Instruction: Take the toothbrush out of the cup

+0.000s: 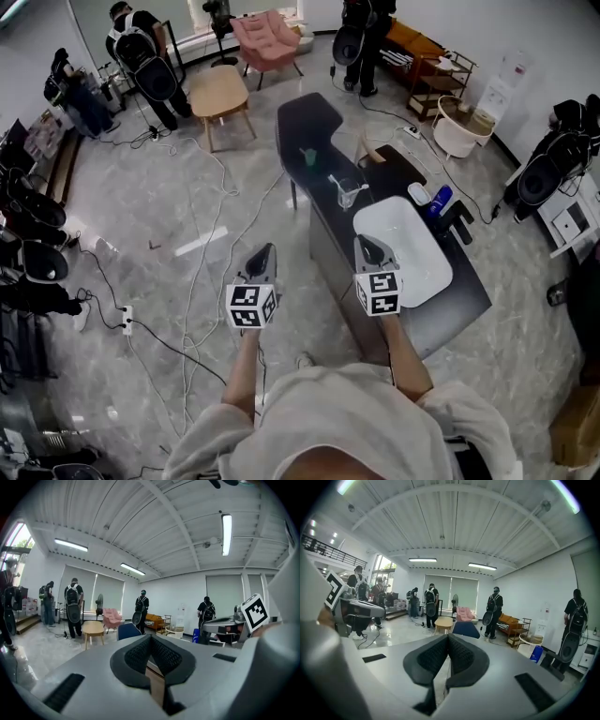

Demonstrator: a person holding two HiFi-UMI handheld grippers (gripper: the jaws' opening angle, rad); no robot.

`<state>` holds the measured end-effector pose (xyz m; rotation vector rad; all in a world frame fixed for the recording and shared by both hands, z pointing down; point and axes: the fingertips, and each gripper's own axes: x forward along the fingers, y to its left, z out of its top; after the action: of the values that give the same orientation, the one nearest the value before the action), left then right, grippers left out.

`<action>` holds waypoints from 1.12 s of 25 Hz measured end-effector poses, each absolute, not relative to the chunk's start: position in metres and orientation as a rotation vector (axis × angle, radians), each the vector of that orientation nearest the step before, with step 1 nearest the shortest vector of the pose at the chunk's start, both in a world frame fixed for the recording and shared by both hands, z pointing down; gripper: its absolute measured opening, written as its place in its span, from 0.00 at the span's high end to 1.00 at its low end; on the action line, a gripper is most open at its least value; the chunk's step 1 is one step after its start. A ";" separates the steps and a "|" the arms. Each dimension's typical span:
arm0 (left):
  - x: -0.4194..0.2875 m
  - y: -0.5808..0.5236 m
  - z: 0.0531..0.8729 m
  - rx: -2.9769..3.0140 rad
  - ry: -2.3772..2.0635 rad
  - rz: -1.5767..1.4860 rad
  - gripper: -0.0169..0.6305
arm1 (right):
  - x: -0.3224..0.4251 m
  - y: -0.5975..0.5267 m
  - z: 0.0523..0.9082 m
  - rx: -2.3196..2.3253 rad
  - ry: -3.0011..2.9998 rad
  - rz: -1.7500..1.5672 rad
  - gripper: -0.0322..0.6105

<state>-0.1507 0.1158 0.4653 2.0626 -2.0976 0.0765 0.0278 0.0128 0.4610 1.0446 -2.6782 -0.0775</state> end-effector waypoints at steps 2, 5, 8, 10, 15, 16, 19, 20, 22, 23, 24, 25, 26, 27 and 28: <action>-0.162 0.103 0.468 2.073 -2.084 0.077 0.94 | 0.016 0.002 0.463 1.056 -2.671 -0.076 0.93; -0.176 0.088 0.473 2.081 -2.068 0.076 0.94 | 0.002 -0.011 0.469 1.062 -2.659 -0.075 0.93; -0.185 0.076 0.480 2.083 -2.054 0.085 0.94 | -0.006 -0.020 0.477 1.066 -2.645 -0.061 0.93; -0.190 0.069 0.481 2.085 -2.047 0.091 0.94 | -0.010 -0.026 0.480 1.067 -2.640 -0.053 0.93; -0.201 0.050 0.486 2.084 -2.035 0.094 0.94 | -0.023 -0.042 0.486 1.063 -2.635 -0.041 0.93; -0.204 0.045 0.488 2.083 -2.033 0.094 0.94 | -0.026 -0.047 0.487 1.061 -2.635 -0.039 0.93; -0.210 0.029 0.493 2.074 -2.029 0.095 0.94 | -0.033 -0.064 0.490 1.051 -2.637 -0.038 0.93; -0.212 0.021 0.494 2.072 -2.028 0.099 0.94 | -0.036 -0.072 0.490 1.049 -2.640 -0.038 0.93; -0.217 0.006 0.497 2.071 -2.025 0.108 0.94 | -0.042 -0.088 0.491 1.049 -2.645 -0.037 0.93; -0.219 -0.002 0.498 2.070 -2.023 0.111 0.94 | -0.046 -0.096 0.491 1.050 -2.646 -0.035 0.93; -0.221 -0.011 0.498 2.069 -2.022 0.113 0.94 | -0.049 -0.105 0.491 1.049 -2.649 -0.034 0.93; -0.224 -0.020 0.498 2.069 -2.022 0.114 0.94 | -0.052 -0.114 0.490 1.047 -2.653 -0.035 0.93; -0.226 -0.031 0.496 2.068 -2.026 0.114 0.94 | -0.056 -0.123 0.488 1.043 -2.657 -0.039 0.93; -0.229 -0.041 0.494 2.067 -2.031 0.113 0.94 | -0.059 -0.132 0.486 1.038 -2.661 -0.042 0.93; -0.231 -0.051 0.491 2.067 -2.034 0.111 0.94 | -0.062 -0.140 0.485 1.033 -2.664 -0.043 0.93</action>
<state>-0.2314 -0.0508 0.4913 2.0666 -2.0344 0.1105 -0.0624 -0.1398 0.4850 1.0334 -2.6643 -0.0433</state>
